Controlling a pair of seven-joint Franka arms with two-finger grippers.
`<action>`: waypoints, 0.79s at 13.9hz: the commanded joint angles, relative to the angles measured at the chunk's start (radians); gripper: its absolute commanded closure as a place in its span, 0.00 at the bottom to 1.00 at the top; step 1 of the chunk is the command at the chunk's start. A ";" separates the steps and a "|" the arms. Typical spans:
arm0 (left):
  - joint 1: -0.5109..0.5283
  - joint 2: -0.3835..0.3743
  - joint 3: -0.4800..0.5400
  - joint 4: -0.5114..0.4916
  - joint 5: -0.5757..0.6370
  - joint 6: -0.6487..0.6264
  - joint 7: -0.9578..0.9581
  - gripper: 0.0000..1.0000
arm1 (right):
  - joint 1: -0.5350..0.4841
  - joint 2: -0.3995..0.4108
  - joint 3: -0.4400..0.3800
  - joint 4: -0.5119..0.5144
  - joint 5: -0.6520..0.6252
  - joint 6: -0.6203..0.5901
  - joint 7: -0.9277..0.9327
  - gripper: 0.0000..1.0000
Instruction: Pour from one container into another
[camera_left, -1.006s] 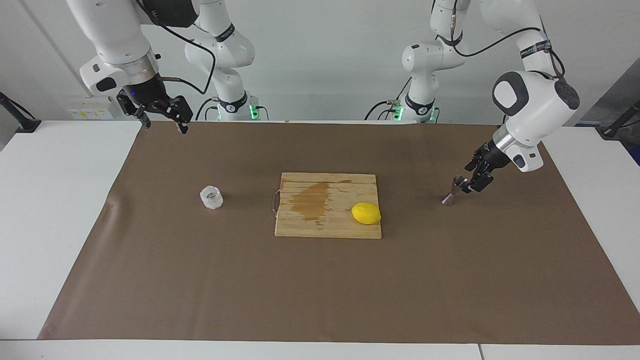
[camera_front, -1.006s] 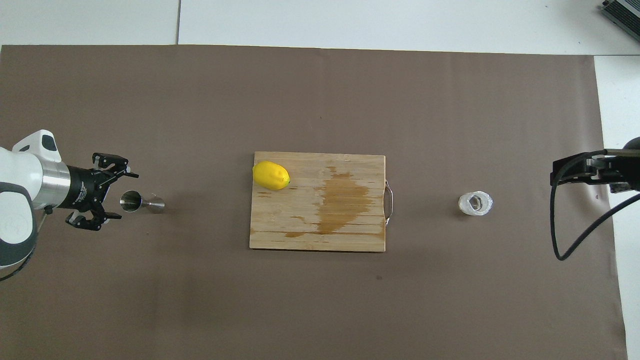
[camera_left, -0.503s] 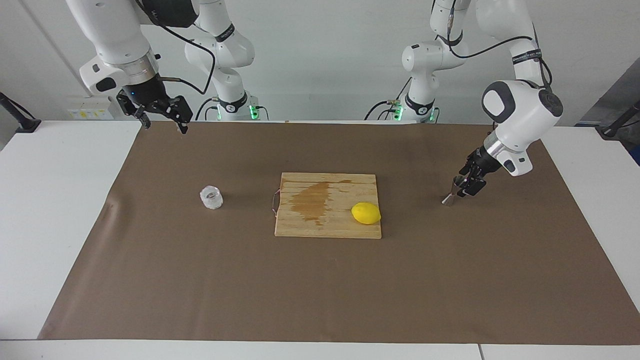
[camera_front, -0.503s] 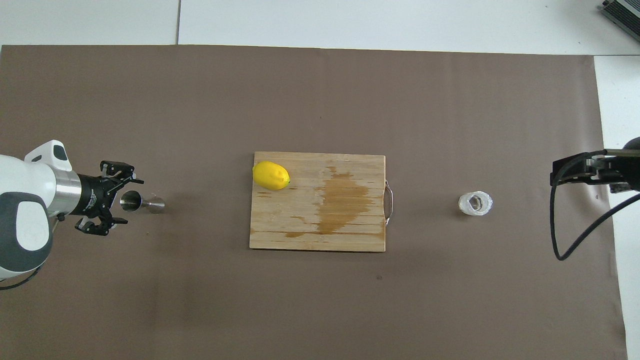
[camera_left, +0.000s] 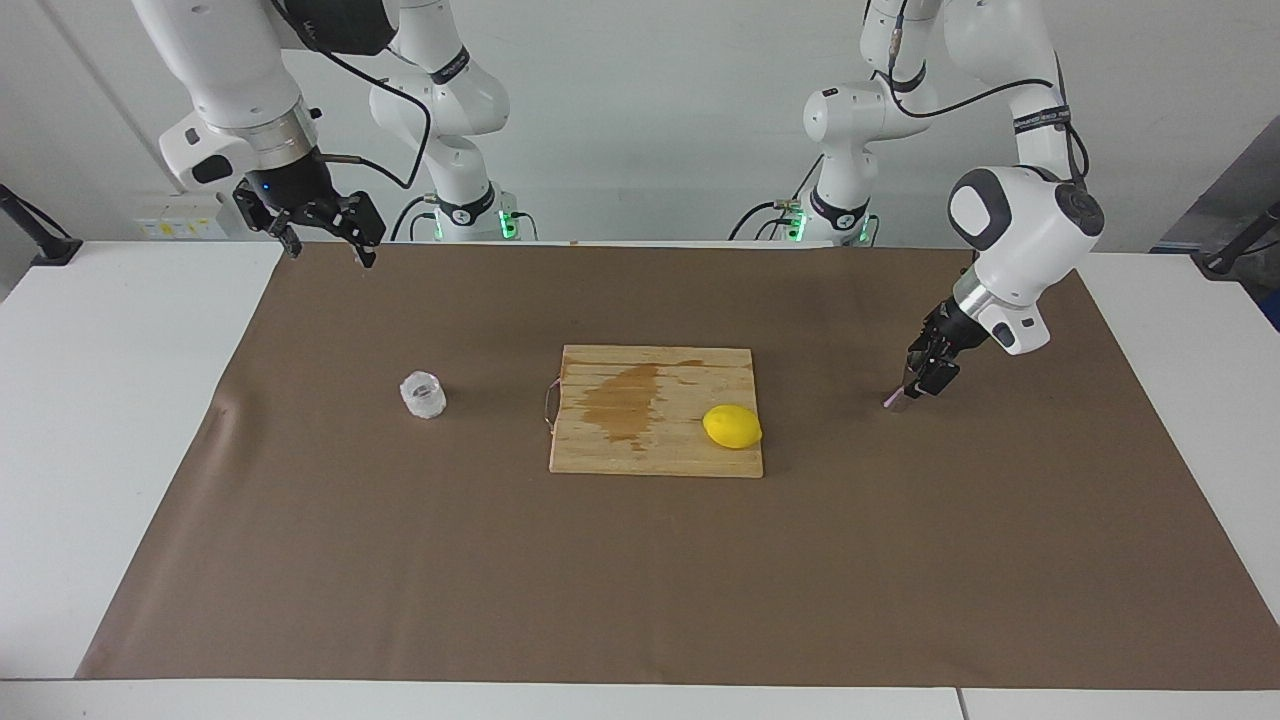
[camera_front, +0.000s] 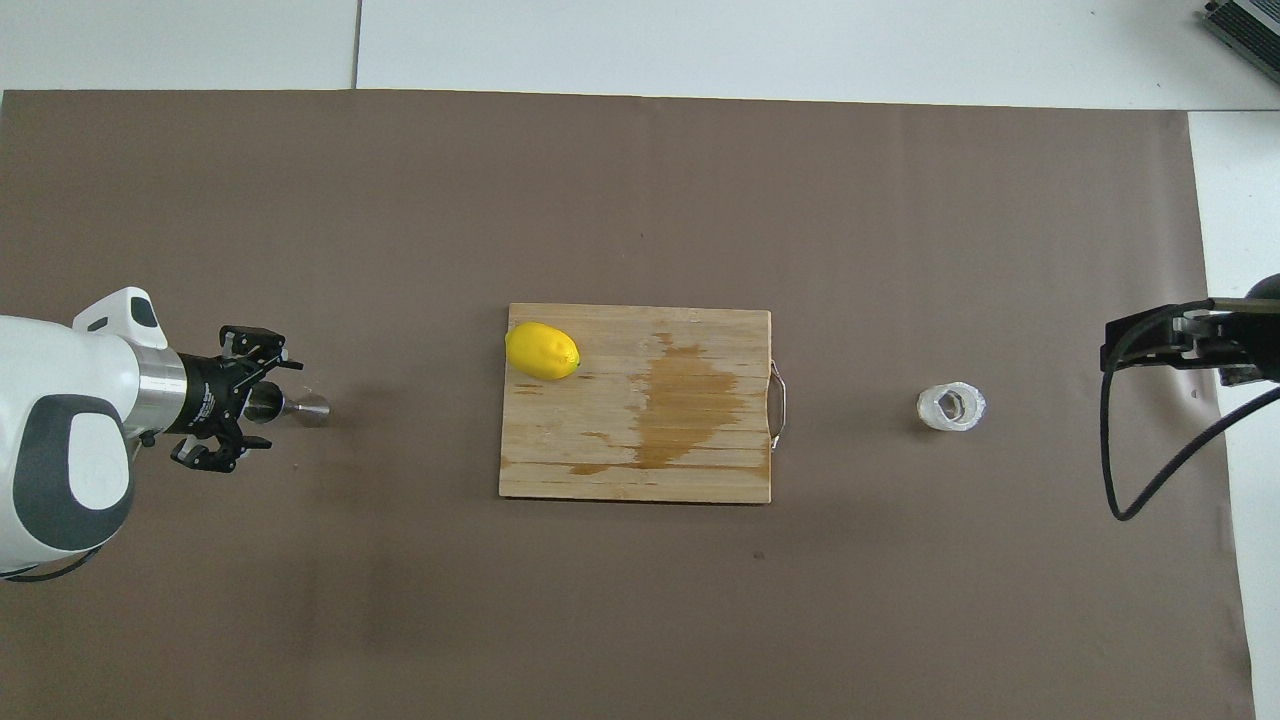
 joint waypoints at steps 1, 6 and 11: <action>-0.009 -0.005 0.006 -0.027 -0.013 0.035 -0.009 0.00 | -0.007 -0.007 0.000 -0.007 0.003 0.000 -0.021 0.00; -0.010 -0.005 0.006 -0.027 -0.013 0.044 -0.009 0.00 | -0.007 -0.007 0.000 -0.007 0.003 0.000 -0.021 0.00; -0.009 -0.003 0.006 -0.026 -0.013 0.041 -0.009 0.14 | -0.007 -0.007 0.000 -0.007 0.003 0.000 -0.021 0.00</action>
